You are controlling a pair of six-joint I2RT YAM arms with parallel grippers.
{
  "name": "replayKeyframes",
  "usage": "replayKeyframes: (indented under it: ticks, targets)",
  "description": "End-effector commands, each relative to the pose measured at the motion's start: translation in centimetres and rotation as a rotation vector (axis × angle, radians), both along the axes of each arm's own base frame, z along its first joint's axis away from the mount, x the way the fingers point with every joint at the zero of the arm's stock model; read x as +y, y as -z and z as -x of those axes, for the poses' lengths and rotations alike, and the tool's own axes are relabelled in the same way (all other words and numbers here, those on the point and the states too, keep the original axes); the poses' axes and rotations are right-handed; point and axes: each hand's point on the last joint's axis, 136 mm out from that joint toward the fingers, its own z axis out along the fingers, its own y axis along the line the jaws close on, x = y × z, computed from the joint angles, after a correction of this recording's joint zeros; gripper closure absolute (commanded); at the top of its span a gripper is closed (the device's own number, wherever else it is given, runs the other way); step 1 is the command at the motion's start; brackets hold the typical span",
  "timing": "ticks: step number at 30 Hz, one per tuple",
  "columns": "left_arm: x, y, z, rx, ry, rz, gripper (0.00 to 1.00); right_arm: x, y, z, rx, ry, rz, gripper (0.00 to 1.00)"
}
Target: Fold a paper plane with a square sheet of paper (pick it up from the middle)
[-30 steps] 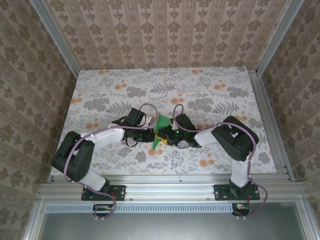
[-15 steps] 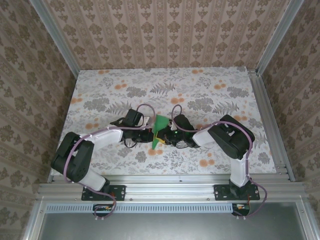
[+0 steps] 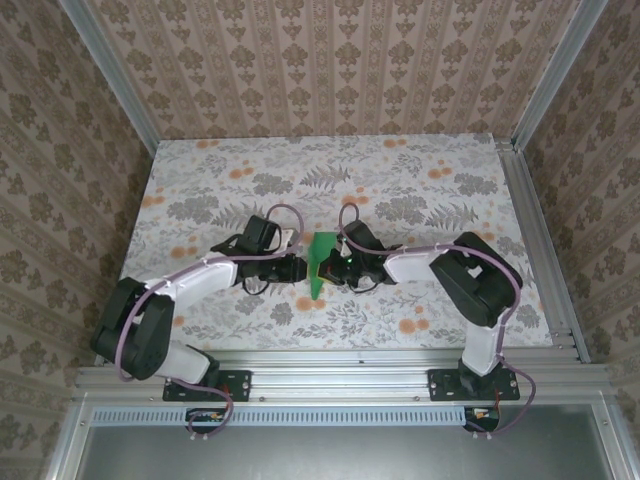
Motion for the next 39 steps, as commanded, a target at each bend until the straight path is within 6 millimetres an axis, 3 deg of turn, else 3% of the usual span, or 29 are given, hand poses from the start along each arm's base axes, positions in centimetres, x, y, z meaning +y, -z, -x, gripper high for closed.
replayKeyframes:
  ticks: [1,6,11,25,39]
  targets:
    - [0.8,-0.8,0.4,-0.005,0.001,-0.011,0.7,-4.3,-0.7,1.7,-0.038,-0.078,0.289,0.94]
    - [0.9,-0.7,0.5,0.004,0.003,-0.009,0.67,-7.9,-1.4,3.1,-0.026,-0.152,0.51,0.92]
    - [0.8,-0.1,0.5,0.02,0.004,-0.003,0.66,-9.1,-0.2,3.3,0.01,-0.203,0.631,0.89]
    - [0.2,0.1,1.1,0.044,0.008,0.043,0.65,-8.6,2.6,2.8,0.022,-0.284,0.735,0.83]
    - [-0.7,-1.0,1.0,0.032,0.011,0.108,0.57,-8.3,4.7,3.3,0.021,-0.314,0.783,0.8]
